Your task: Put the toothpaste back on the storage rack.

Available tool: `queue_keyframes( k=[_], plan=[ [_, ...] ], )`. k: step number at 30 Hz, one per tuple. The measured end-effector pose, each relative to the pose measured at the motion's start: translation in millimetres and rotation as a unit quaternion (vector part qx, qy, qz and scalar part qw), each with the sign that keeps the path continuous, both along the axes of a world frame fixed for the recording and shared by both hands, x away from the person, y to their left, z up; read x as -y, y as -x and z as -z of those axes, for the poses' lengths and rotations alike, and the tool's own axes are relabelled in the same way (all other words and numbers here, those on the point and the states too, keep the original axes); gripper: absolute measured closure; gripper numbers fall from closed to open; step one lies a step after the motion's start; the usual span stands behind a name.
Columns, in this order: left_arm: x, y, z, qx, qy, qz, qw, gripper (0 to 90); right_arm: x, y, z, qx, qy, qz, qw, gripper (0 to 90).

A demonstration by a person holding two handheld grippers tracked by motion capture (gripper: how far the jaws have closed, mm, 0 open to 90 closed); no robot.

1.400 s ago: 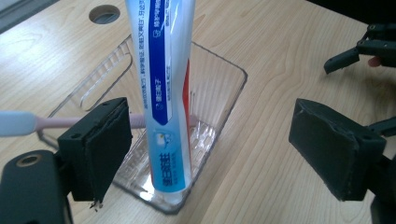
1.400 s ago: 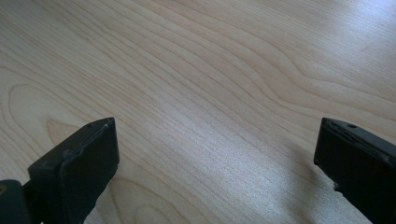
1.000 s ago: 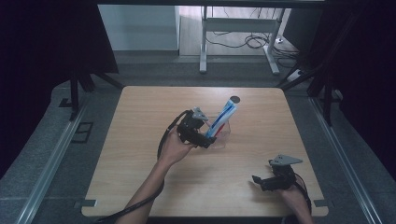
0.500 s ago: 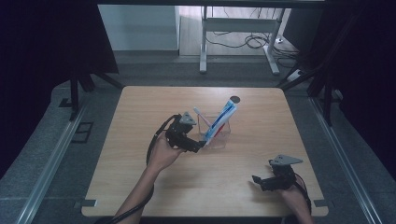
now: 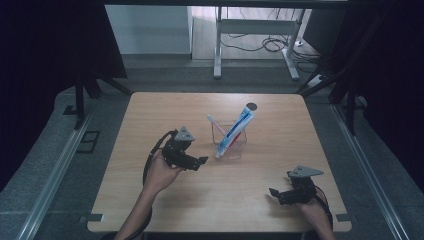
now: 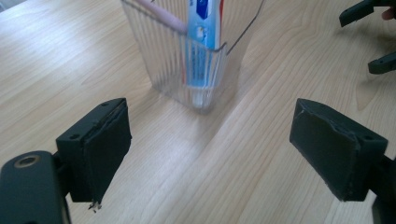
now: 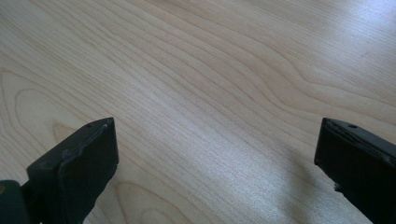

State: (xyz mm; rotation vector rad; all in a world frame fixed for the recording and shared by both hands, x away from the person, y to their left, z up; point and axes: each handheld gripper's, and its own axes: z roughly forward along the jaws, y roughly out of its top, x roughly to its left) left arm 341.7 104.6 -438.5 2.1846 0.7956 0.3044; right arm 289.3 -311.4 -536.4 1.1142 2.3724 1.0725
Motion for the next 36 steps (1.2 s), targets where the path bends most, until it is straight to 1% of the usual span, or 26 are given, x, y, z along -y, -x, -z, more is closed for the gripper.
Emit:
queue_keyframes(
  k=[1,4,10,12,14,16,21,22,24,27,33,36],
  plan=[
    [-2.4,1.9,1.4,0.0,0.002,-0.003,1.0,12.7,-0.2,0.1,0.0,0.0,0.0,0.0,1.0,0.0],
    [-9.8,6.7,6.3,0.001,-0.001,-0.007,1.0,12.7,-0.5,0.1,0.1,0.0,0.0,0.0,1.0,0.0],
    [-24.0,16.9,20.1,-0.005,-0.005,-0.02,0.9998,12.7,-1.6,0.6,-0.1,-0.001,0.001,0.001,1.0,0.0],
    [-28.7,20.4,25.4,-0.004,-0.006,-0.022,0.9997,12.7,-2.1,0.7,0.0,-0.001,0.002,-0.001,1.0,0.0],
    [-33.2,24.3,31.1,-0.001,-0.003,-0.024,0.9997,12.7,-2.8,0.8,0.1,-0.002,0.001,-0.002,1.0,0.0],
    [-37.5,27.4,37.3,0.002,-0.006,-0.027,0.9996,12.7,-3.4,1.0,0.2,-0.002,0.001,-0.002,1.0,0.0],
    [-46.0,32.4,53.9,-0.008,-0.001,-0.036,0.9993,12.8,-4.7,1.0,0.9,-0.003,0.003,-0.004,1.0,0.0],
    [-47.0,32.6,56.6,-0.01,-0.003,-0.037,0.9992,12.7,-5.0,1.0,1.0,-0.004,0.003,-0.004,1.0,0.0],
    [-48.6,32.8,60.2,-0.01,-0.015,-0.04,0.999,12.8,-5.3,1.1,1.0,-0.004,0.003,-0.005,1.0,0.0],
    [-50.9,33.6,66.4,-0.017,-0.013,-0.044,0.9988,12.8,-5.4,1.2,1.0,-0.005,0.003,-0.005,1.0,0.0],
    [-48.6,35.7,78.4,-0.028,-0.026,-0.049,0.998,12.8,-5.9,0.9,1.4,-0.003,0.005,-0.01,0.9999,0.0],
    [-46.2,36.6,83.4,-0.029,-0.042,-0.054,0.9972,12.8,-6.3,0.9,1.7,-0.004,0.006,-0.011,0.9999,0.0]
  ],
)
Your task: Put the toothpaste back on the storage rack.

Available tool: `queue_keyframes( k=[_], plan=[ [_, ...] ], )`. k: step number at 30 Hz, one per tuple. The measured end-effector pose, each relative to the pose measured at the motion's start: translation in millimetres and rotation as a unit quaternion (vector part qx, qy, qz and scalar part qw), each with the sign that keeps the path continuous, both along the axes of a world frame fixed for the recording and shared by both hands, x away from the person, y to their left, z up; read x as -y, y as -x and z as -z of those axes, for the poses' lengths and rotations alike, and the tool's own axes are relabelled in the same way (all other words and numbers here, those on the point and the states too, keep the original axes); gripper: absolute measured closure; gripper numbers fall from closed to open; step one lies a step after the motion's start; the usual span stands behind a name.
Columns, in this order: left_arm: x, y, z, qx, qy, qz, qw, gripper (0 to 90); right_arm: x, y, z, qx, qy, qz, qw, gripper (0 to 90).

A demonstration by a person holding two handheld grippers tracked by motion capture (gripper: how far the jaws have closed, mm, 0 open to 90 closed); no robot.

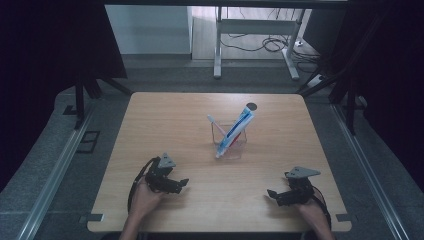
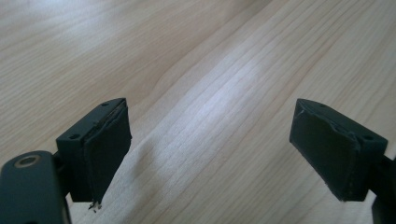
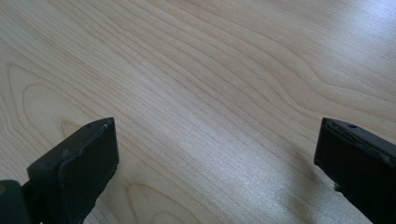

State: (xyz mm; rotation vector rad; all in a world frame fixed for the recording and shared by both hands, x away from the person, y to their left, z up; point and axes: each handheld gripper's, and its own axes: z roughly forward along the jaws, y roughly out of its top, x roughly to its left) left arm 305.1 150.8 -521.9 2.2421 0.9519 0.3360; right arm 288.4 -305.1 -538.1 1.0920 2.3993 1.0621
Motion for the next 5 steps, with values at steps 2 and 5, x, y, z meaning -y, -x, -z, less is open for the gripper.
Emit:
queue_keyframes(
  k=[2,5],
  plan=[
    [0.8,-0.3,3.3,-0.004,-0.007,-0.001,1.0,12.8,-0.1,0.0,0.0,0.0,0.0,-0.001,1.0,0.0],
    [1.1,-0.4,5.8,-0.004,-0.018,-0.003,0.9998,12.8,0.2,-0.1,0.2,-0.001,0.0,-0.002,1.0,0.0]
  ],
)
